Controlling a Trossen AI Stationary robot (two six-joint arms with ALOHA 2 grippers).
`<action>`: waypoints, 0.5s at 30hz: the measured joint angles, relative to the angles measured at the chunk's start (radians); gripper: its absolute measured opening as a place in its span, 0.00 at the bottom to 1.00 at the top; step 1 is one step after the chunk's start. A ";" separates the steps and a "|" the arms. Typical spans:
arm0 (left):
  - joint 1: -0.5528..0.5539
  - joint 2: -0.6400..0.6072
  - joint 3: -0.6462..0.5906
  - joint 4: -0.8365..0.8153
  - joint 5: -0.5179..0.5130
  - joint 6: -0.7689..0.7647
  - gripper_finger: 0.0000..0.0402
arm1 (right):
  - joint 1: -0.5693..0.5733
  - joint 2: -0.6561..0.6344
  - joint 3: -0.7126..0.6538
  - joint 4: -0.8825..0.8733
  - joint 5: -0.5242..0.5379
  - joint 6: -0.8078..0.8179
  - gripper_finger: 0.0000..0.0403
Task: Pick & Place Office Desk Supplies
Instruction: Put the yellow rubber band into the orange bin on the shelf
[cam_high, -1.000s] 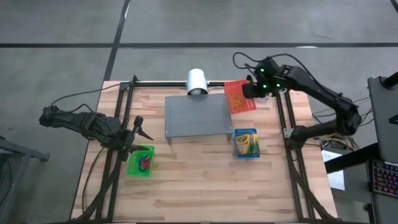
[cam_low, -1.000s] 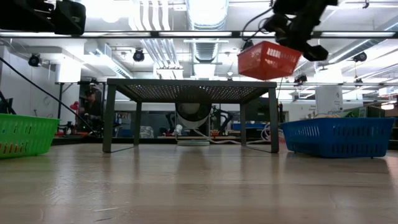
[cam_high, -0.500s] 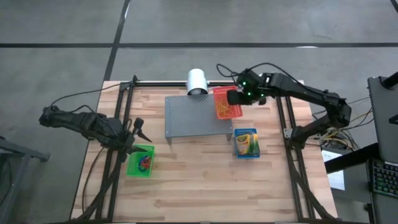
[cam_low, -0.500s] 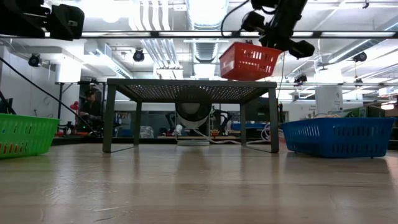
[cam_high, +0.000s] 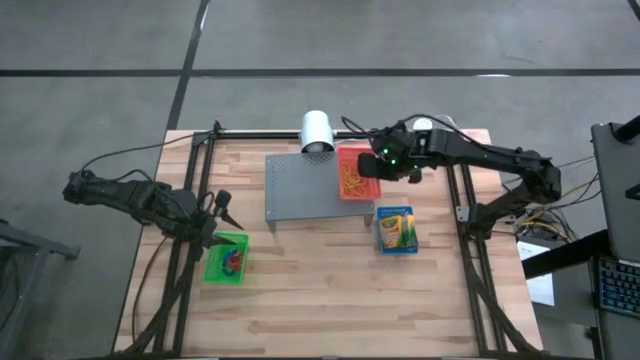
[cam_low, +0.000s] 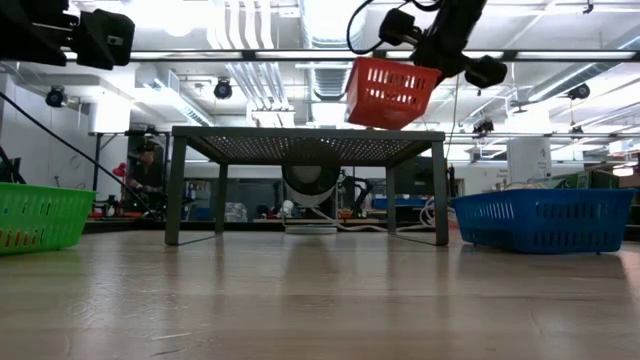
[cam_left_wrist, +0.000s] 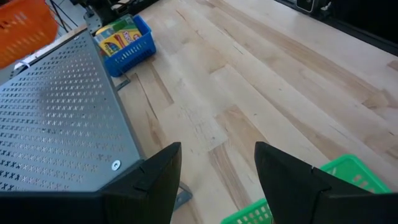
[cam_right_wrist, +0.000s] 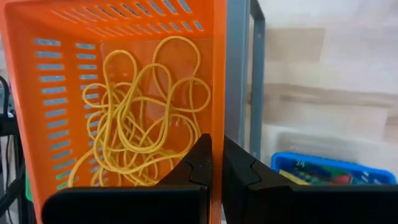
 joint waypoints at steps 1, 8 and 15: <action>0.000 0.000 0.000 0.000 0.000 0.000 0.52 | 0.007 0.006 0.000 0.000 0.000 0.010 0.02; 0.000 0.000 0.000 0.000 -0.003 0.000 0.52 | 0.039 0.049 0.000 0.000 -0.003 0.063 0.02; 0.000 0.000 0.000 0.000 -0.003 0.000 0.52 | 0.046 0.069 0.008 -0.002 -0.005 0.065 0.02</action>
